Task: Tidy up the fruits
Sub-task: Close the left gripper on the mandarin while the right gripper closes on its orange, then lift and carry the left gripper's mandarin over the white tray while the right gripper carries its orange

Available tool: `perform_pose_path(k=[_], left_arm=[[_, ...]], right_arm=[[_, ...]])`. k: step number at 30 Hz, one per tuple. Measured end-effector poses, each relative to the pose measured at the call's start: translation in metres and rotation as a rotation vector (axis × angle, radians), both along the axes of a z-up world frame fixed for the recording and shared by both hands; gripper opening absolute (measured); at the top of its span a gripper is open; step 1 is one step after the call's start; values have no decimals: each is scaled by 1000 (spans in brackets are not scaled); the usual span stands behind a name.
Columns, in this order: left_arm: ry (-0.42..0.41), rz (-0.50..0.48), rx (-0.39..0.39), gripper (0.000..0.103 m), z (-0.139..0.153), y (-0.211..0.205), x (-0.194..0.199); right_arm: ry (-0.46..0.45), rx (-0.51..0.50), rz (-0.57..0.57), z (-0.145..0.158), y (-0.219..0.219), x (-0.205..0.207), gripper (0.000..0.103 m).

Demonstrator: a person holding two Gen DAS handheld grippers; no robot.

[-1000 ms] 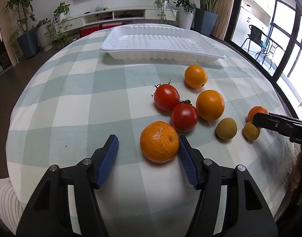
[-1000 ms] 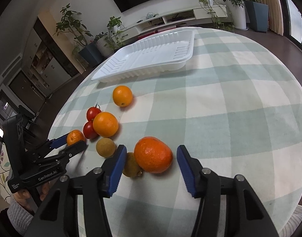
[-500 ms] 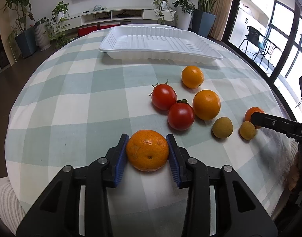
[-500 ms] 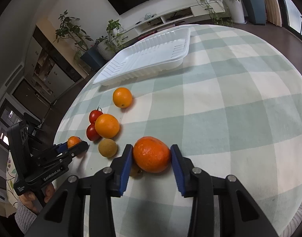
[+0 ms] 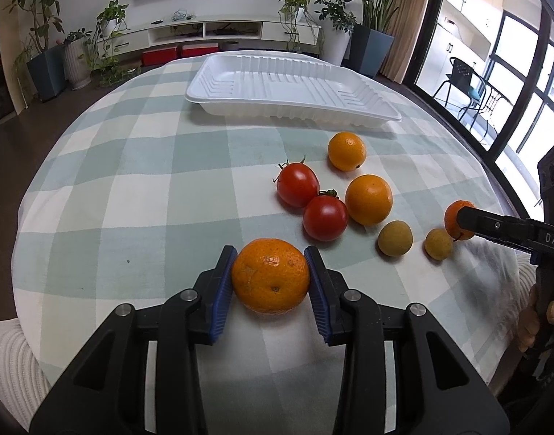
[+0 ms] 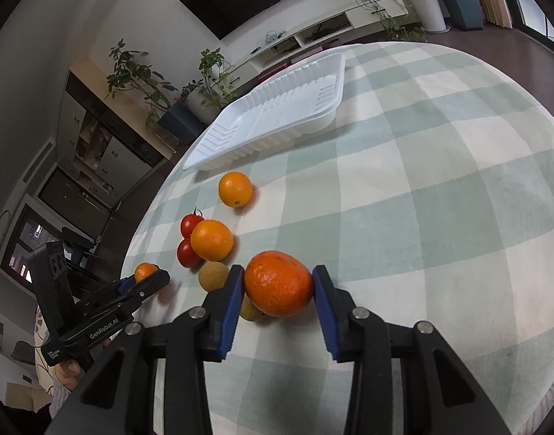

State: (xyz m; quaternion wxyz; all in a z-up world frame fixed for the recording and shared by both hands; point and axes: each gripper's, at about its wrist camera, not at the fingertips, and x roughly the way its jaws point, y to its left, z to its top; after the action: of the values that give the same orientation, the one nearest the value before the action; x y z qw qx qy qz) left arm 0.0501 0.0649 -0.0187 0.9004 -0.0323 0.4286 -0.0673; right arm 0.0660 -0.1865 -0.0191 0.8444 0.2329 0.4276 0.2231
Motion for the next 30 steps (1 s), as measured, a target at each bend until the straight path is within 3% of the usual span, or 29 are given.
perform_pose_path(k=[16,30], left_arm=[[-19,2,-45,35,25,12,13],[-64,2,-68,35,63,26,55]], right_arm=[[51,174,-18,2,-20,12,41],[11,188,-21,24,-28,54,41]])
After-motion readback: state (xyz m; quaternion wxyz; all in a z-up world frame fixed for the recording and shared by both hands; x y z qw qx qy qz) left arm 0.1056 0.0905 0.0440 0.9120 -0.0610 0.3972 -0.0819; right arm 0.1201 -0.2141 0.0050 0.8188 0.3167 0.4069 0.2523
